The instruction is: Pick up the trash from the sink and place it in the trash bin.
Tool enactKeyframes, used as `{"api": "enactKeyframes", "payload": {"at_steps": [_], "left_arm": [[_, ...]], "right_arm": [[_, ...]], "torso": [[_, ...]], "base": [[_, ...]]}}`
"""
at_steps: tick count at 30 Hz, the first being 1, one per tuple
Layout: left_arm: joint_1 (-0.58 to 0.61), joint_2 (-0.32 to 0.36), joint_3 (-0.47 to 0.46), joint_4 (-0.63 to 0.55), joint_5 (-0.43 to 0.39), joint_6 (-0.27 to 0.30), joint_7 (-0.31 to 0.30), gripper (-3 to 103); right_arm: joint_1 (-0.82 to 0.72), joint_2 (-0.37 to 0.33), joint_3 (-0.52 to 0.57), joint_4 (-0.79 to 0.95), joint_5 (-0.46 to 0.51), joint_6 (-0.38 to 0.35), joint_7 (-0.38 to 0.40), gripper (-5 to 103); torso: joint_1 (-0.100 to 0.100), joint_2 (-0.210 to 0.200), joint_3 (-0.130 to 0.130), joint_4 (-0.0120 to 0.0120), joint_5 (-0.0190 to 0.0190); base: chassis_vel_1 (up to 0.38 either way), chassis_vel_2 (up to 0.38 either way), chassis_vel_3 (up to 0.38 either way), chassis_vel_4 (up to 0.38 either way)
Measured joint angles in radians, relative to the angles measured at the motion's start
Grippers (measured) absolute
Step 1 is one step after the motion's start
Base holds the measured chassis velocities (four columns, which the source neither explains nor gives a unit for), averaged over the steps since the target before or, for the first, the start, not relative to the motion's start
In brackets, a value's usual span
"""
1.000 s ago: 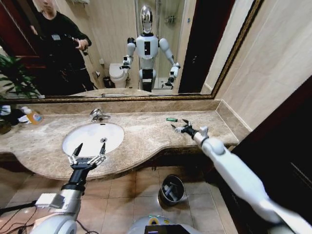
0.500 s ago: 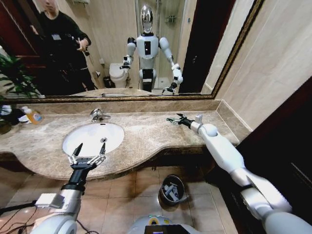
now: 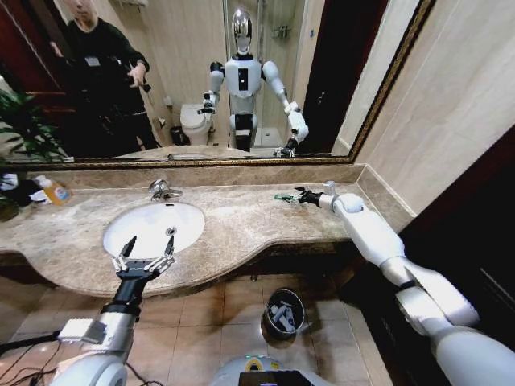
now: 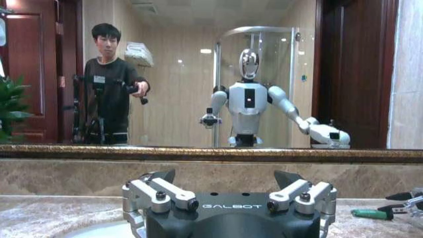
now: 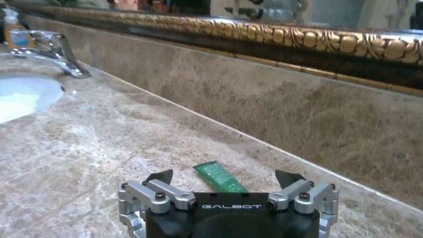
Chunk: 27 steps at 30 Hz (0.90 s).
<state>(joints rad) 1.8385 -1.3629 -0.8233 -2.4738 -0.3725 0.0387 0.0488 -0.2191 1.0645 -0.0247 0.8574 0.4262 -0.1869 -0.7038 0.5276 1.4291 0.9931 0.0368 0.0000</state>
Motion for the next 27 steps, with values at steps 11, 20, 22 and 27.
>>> {"api": "enactKeyframes", "payload": {"at_steps": [11,20,22,27], "left_arm": [[0.0,0.0,0.0,0.0,0.0,0.0,0.0,100],[0.0,0.0,0.0,0.0,0.0,0.0,0.0,100],[0.0,0.0,0.0,0.0,0.0,0.0,0.0,100],[0.0,0.0,0.0,0.0,0.0,0.0,0.0,100]], "right_arm": [[0.015,0.026,-0.033,-0.044,0.042,-0.068,0.055,100],[0.027,0.047,-0.036,-0.075,0.027,-0.08,0.078,100],[0.026,0.047,-0.033,-0.077,0.026,-0.08,0.081,100],[0.009,0.04,-0.001,-0.084,0.024,-0.074,0.095,83]], "torso": [[0.0,0.0,0.0,0.0,-0.0001],[0.0,0.0,0.0,0.0001,0.0],[0.0,0.0,0.0,0.0001,0.0001],[0.0,0.0,0.0,-0.0001,0.0]], "base": [[0.0,0.0,0.0,0.0],[0.0,0.0,0.0,0.0],[0.0,0.0,0.0,0.0],[0.0,0.0,0.0,0.0]]}}
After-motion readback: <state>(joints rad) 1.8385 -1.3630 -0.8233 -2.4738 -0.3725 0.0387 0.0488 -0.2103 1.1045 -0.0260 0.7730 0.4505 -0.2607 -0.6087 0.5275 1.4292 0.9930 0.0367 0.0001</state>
